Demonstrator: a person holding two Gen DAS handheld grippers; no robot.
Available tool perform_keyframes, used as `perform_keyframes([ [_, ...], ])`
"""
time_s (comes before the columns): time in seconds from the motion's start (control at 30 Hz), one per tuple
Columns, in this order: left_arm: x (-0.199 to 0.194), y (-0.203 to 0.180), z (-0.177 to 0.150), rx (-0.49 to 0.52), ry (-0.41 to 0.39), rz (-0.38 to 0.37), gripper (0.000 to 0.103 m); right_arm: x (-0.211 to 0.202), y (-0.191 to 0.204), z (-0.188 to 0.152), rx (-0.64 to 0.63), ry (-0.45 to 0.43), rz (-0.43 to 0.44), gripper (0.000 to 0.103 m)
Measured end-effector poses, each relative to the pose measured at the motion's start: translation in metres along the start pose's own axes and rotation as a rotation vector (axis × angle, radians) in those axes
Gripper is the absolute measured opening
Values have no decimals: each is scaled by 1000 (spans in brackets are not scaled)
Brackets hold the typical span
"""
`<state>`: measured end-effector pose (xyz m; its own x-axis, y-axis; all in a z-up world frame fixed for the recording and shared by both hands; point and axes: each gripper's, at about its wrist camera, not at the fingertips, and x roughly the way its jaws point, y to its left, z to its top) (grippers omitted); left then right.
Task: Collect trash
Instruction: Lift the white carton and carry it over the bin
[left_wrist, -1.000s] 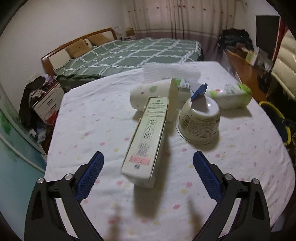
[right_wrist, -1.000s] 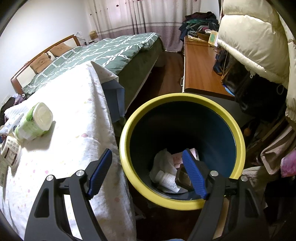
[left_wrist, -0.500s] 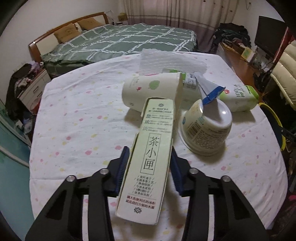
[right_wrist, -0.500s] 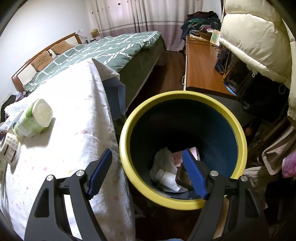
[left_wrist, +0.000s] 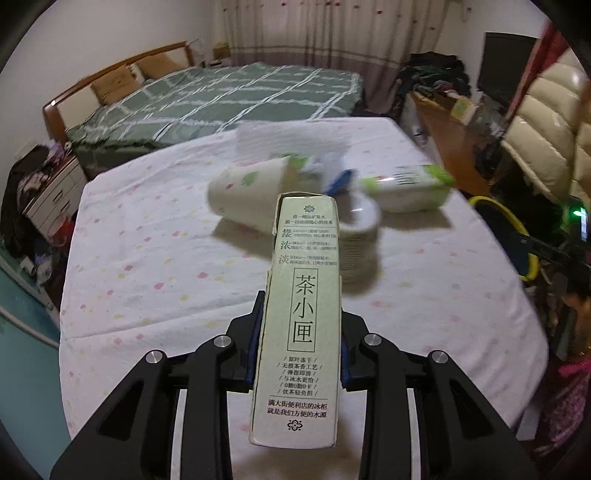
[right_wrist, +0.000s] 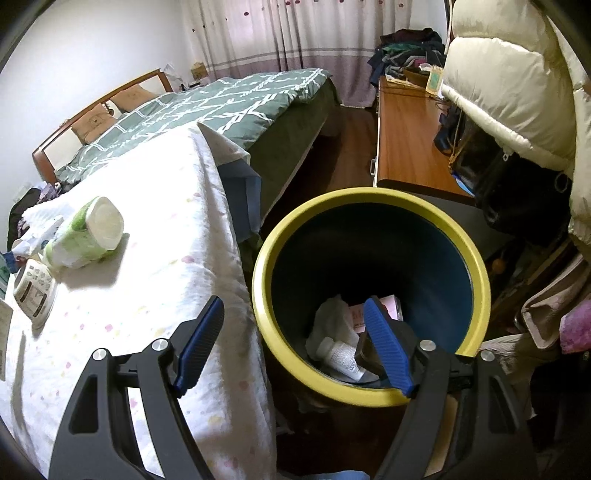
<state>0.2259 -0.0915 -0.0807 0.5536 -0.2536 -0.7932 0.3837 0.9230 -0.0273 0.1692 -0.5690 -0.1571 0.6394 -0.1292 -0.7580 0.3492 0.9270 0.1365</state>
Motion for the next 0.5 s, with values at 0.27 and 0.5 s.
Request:
perform_keyframes([
  [0.27,-30,-83,26,140,-66,-153,31,-37,-24,-12,20,-51,-29,74],
  [0.5,-5,-174,67,270,-50,-278,31,-71,-62,-29,67,-93,-62,74],
])
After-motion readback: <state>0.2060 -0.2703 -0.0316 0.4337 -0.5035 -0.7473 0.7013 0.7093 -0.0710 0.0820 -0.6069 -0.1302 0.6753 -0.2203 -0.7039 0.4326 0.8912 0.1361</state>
